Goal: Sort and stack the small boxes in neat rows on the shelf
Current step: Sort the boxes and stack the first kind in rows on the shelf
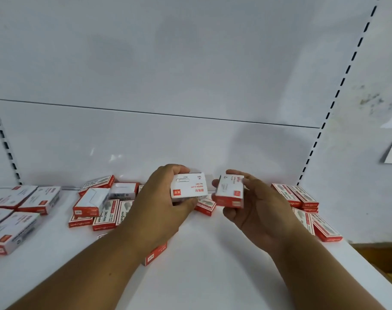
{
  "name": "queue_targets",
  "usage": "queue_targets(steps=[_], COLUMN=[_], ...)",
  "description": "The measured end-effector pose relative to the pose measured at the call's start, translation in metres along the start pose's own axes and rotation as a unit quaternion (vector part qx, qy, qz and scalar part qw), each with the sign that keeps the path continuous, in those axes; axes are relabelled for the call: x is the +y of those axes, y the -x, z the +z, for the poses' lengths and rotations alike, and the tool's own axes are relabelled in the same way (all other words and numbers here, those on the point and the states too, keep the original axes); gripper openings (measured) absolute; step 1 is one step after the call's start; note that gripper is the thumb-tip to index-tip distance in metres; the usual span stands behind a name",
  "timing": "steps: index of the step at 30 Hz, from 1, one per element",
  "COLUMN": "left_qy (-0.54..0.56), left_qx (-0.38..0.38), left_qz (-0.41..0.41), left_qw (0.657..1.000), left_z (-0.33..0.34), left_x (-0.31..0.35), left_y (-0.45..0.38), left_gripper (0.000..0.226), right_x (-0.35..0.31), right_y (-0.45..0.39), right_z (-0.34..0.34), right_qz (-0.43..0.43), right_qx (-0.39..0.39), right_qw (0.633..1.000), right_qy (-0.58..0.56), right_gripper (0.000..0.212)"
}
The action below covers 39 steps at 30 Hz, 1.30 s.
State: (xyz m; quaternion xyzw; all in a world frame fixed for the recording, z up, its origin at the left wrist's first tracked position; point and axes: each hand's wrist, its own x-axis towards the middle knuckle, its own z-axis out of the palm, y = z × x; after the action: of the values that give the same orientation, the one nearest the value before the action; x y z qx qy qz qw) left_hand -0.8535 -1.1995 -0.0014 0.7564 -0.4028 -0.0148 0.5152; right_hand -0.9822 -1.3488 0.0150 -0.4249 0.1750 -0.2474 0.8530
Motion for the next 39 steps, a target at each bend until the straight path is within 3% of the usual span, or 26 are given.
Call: queue_targets(steps=[2, 4, 7, 10, 15, 20, 30, 35, 37, 39], left_qy=[0.023, 0.119, 0.355, 0.405, 0.375, 0.376, 0.099, 0.015, -0.012, -0.03], left_qx=[-0.029, -0.052, -0.039, 0.007, 0.1, 0.17, 0.171, 0.109, 0.085, 0.068], left_qz=[-0.044, -0.097, -0.166, -0.202, -0.233, -0.234, -0.225, -0.241, -0.245, -0.246], left_qw=[0.998, 0.987, 0.919, 0.892, 0.892, 0.88, 0.954, 0.964, 0.966, 0.966], left_z=[-0.002, -0.004, -0.004, -0.004, -0.024, -0.071, -0.227, -0.267, -0.27, -0.27], left_x=[-0.001, -0.002, 0.006, 0.017, 0.02, 0.005, -0.073, -0.11, -0.126, -0.14], left_y=[-0.002, -0.004, -0.006, -0.007, 0.004, 0.022, 0.021, 0.002, -0.005, -0.008], left_gripper=[0.046, 0.049, 0.041, 0.025, 0.003, 0.012, 0.017, 0.017, 0.017, 0.017], right_x=[0.001, 0.001, 0.006, 0.011, 0.013, 0.028, 0.125, 0.161, 0.171, 0.178], right_y=[-0.001, -0.003, -0.007, -0.004, 0.003, 0.0, -0.03, -0.065, -0.073, -0.079], right_z=[0.0, 0.003, 0.01, 0.019, 0.044, 0.093, 0.231, 0.272, 0.28, 0.285], right_qz=[0.018, 0.034, 0.04, 0.027, 0.017, -0.01, -0.054, 0.02, 0.036, 0.022], right_qx=[0.014, 0.034, 0.048, 0.024, -0.022, -0.013, -0.071, -0.027, 0.004, 0.026], right_qw=[1.0, 0.999, 0.998, 0.999, 0.992, 0.977, 0.923, 0.908, 0.882, 0.834], right_qy=[-0.005, -0.003, 0.017, 0.038, 0.125, 0.214, 0.374, 0.418, 0.469, 0.55], right_gripper=[0.032, 0.028, 0.022, 0.015, 0.019, 0.015, 0.014, 0.013, 0.011, 0.013])
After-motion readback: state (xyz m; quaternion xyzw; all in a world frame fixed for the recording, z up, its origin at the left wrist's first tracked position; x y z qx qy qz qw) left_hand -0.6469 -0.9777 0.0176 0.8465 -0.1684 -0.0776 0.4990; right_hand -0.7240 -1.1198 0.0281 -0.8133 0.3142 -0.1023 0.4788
